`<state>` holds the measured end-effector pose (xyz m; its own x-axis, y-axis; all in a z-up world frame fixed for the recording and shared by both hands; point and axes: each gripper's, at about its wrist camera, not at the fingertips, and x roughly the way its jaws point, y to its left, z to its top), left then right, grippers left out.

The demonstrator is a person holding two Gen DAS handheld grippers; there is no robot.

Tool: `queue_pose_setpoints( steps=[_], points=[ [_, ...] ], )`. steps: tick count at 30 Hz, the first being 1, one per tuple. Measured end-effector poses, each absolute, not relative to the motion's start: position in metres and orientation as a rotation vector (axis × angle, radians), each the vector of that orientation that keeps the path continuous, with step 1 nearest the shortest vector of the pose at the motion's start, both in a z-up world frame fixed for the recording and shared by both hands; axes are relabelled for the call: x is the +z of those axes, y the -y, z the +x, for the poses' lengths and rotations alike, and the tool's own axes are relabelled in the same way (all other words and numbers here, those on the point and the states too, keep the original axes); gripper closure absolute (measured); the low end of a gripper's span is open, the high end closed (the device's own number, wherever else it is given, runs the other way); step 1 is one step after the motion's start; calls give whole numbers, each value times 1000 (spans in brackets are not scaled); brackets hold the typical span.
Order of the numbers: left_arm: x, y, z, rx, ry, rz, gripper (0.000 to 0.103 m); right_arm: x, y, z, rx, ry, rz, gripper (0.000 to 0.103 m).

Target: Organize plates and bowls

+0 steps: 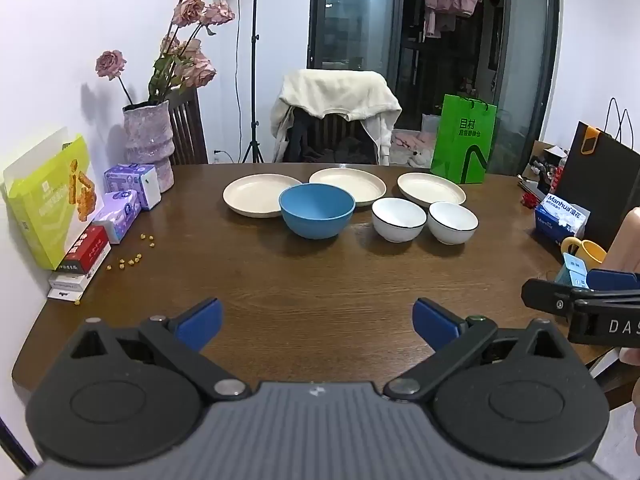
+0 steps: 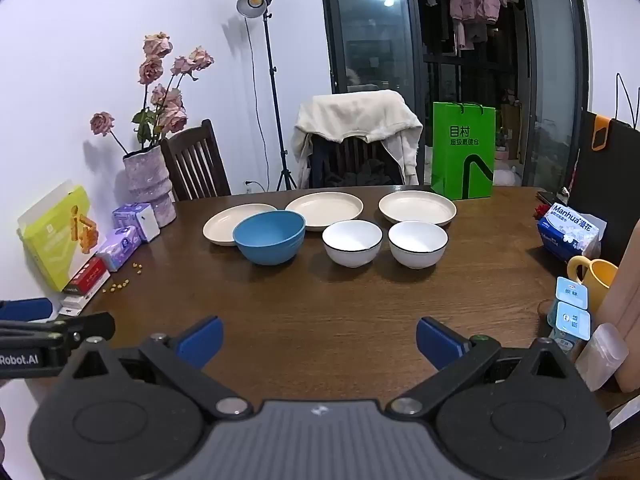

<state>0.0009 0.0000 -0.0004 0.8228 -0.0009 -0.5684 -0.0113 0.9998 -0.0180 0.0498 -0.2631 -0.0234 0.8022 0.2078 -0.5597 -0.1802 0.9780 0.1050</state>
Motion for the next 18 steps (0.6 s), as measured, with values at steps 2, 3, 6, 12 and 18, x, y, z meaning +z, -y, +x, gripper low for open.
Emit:
queue_pose_setpoints(
  steps=[2,3,6,12,18],
  points=[
    [-1,1,1,5,-613,-26,0,-23,264,49,205,-604,48,0],
    [2,0,-5,7,-595,-38,0,-23,265,48,204,-604,49,0],
    [4,3,-10,8,-595,-41,0,-23,264,50,200,-619,30,0],
    [4,-15,-14,2,-607,-64,0,-23,263,45,203,-623,39,0],
    [4,-4,-10,5,-613,-49,0,-21,263,46,203,-626,40,0]
  ],
)
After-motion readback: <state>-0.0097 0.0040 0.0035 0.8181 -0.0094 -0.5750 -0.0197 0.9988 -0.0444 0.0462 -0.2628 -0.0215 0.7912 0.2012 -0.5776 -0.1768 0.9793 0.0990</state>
